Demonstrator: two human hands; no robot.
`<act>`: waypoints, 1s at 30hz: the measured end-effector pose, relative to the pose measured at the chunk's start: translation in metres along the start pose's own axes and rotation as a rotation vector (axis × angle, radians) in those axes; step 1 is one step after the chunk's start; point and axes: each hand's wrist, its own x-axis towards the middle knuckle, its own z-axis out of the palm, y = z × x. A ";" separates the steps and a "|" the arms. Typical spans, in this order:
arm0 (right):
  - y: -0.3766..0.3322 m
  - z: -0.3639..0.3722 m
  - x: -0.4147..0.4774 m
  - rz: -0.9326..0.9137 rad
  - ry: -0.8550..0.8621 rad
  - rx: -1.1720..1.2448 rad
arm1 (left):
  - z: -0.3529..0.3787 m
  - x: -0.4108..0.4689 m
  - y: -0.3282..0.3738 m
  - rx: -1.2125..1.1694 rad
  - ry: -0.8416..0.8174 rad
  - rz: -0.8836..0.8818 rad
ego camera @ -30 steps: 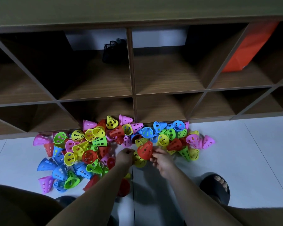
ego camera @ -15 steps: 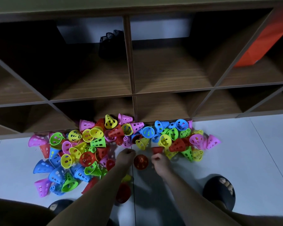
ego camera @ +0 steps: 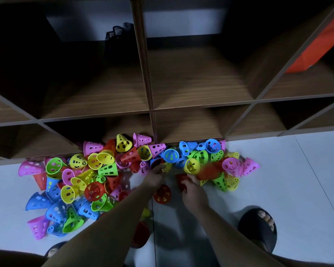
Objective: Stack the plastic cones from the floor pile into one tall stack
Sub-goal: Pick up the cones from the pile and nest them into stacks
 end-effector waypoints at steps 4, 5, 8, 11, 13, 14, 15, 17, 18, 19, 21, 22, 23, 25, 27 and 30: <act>0.007 0.000 -0.003 0.019 -0.018 -0.043 | 0.003 0.006 0.009 -0.059 -0.036 -0.083; 0.008 0.000 -0.004 0.022 -0.028 -0.046 | 0.003 0.007 0.010 -0.065 -0.048 -0.086; 0.008 0.000 -0.006 0.012 -0.072 -0.053 | -0.001 0.005 0.011 -0.026 -0.045 -0.066; 0.005 0.003 -0.007 -0.058 -0.089 -0.070 | -0.007 -0.006 0.015 -0.056 0.008 -0.011; 0.002 0.005 -0.008 -0.080 -0.082 -0.065 | -0.014 -0.012 0.015 -0.081 0.032 0.005; 0.000 0.005 -0.009 -0.075 -0.073 -0.060 | -0.019 -0.015 0.015 -0.087 0.050 0.003; -0.002 0.005 -0.009 -0.069 -0.057 -0.052 | -0.021 -0.019 0.015 -0.115 0.072 -0.001; -0.007 0.003 -0.012 -0.050 -0.012 -0.014 | -0.028 -0.025 0.014 -0.177 0.112 -0.008; -0.010 0.000 -0.013 -0.036 0.013 0.008 | -0.031 -0.028 0.015 -0.196 0.124 -0.009; -0.012 -0.002 -0.014 -0.023 0.033 0.025 | -0.033 -0.033 0.016 -0.219 0.133 -0.009; -0.017 -0.006 -0.015 -0.007 0.061 0.060 | -0.034 -0.043 0.018 -0.243 0.135 0.001; -0.019 -0.007 -0.016 -0.002 0.082 0.080 | -0.033 -0.048 0.018 -0.249 0.135 0.008; -0.021 -0.008 -0.016 0.003 0.112 0.098 | -0.032 -0.053 0.018 -0.262 0.137 0.012; -0.026 -0.012 -0.018 0.031 0.180 0.133 | -0.029 -0.063 0.016 -0.311 0.140 0.009; -0.030 -0.016 -0.022 0.064 0.232 0.163 | -0.028 -0.071 0.010 -0.306 0.167 0.015; -0.034 -0.022 -0.027 0.099 0.298 0.195 | -0.026 -0.081 0.003 -0.338 0.175 -0.003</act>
